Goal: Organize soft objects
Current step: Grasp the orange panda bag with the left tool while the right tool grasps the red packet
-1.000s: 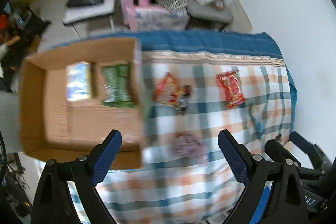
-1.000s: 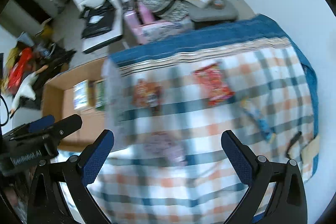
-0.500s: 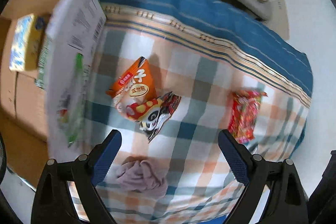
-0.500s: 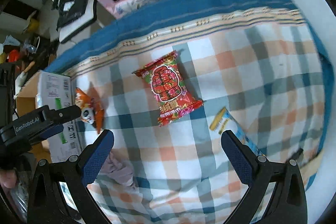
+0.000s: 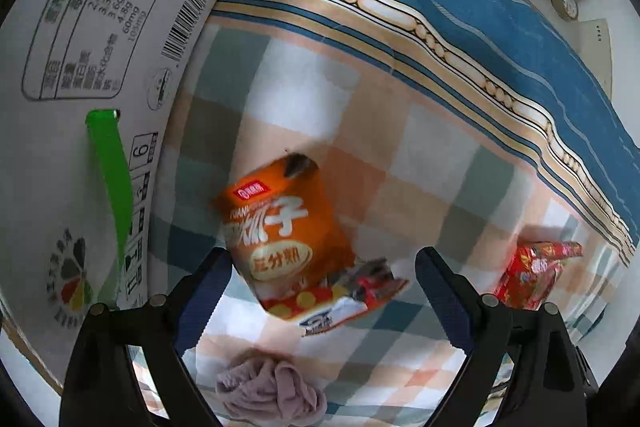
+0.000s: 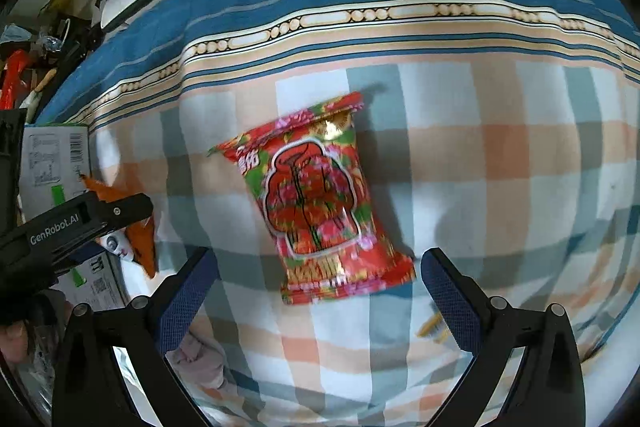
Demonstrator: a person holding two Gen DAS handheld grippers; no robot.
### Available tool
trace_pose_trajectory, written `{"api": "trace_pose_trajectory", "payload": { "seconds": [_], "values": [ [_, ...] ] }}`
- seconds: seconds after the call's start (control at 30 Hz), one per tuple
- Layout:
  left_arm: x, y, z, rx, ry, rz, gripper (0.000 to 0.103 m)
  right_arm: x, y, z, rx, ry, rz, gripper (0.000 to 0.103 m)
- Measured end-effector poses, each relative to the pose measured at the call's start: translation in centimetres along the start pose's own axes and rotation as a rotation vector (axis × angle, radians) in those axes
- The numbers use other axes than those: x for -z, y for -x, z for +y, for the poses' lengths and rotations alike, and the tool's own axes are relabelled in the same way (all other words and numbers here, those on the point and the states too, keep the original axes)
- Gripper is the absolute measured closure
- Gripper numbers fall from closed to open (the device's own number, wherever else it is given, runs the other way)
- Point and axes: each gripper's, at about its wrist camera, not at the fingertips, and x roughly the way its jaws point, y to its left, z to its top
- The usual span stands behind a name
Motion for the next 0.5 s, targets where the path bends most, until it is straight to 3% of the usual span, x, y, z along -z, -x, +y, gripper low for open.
{"api": "trace_pose_trajectory", "payload": {
  "seconds": [0.13, 0.3, 0.37, 0.43, 0.5],
  "values": [
    [-0.3, 0.1, -0.2, -0.004, 0.003, -0.011, 0.012, -0.7, -1.5, 0.5, 0.008, 0.009, 0.031, 0.001],
    [-0.6, 0.7, -0.4, -0.039, 0.005, -0.037, 0.037, -1.5, -3.0, 1.2, 0.012, 0.005, 0.059, 0.006],
    [-0.4, 0.9, -0.7, -0.053, -0.001, -0.055, 0.044, -1.7, -3.4, 1.2, 0.024, -0.004, 0.063, 0.012],
    [-0.1, 1.0, -1.0, -0.048, -0.004, -0.073, 0.045, -1.9, -3.8, 1.2, 0.042, -0.004, 0.074, 0.027],
    [0.3, 1.1, -1.7, -0.052, -0.021, -0.083, 0.047, -1.8, -4.1, 1.3, 0.078, 0.004, 0.077, 0.036]
  ]
}}
